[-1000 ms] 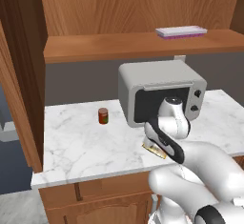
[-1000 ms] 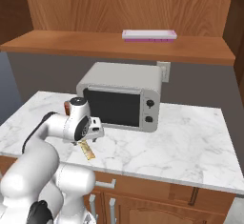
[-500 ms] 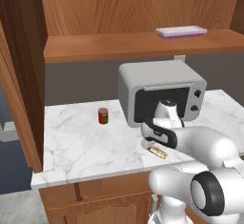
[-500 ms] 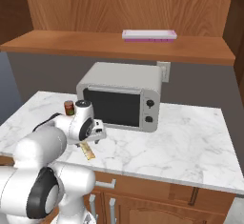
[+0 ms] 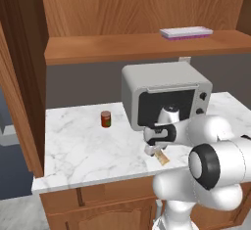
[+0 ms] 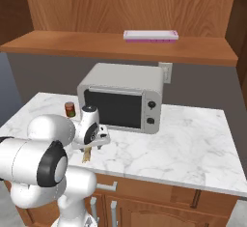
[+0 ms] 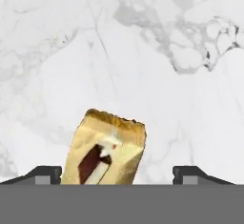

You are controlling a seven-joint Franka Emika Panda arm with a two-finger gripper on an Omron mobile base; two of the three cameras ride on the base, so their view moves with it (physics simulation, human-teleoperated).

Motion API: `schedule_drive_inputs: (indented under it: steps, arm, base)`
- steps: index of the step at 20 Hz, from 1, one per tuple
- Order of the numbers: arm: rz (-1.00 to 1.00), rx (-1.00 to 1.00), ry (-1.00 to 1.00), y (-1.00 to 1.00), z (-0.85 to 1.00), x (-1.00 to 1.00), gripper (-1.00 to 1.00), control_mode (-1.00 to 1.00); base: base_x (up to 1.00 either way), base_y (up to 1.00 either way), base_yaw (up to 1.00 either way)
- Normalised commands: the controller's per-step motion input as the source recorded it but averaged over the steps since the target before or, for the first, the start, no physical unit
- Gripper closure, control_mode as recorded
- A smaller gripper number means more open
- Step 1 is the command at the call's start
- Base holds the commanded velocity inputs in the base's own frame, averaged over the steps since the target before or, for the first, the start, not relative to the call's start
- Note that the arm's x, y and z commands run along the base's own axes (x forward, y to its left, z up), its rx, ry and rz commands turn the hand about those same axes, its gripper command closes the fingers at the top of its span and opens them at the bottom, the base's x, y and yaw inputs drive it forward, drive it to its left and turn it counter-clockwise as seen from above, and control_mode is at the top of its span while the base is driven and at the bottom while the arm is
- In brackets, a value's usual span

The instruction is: Pick the bar and bar from the counter and place them in the cabinets closest to them.

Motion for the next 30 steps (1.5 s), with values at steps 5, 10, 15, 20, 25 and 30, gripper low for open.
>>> schedule_drive_inputs:
  steps: [5, 10, 15, 20, 25, 30]
  arm:
    - [0.0, 0.0, 0.0, 0.11, -0.45, 0.0, 1.0, -1.0]
    - [0.0, 0.0, 0.0, 0.01, 0.0, 0.0, 1.0, -1.0]
    - [-0.03, 0.03, -0.07, 0.0, 0.38, -0.05, 1.0, -1.0]
    - [-0.05, 0.06, -0.11, 0.0, 0.77, -0.09, 1.0, -1.0]
    - [-0.03, 0.07, -0.11, 0.0, 0.75, -0.21, 1.0, -1.0]
    - [0.0, 0.06, -0.08, 0.0, 0.7, -0.33, 1.0, -1.0]
  base:
    - [0.0, 0.0, 0.0]
    - [0.0, 0.0, 0.0]
    - [0.0, 0.0, 0.0]
    - [0.0, 0.0, 0.0]
    - [0.0, 0.0, 0.0]
    - [0.0, 0.0, 0.0]
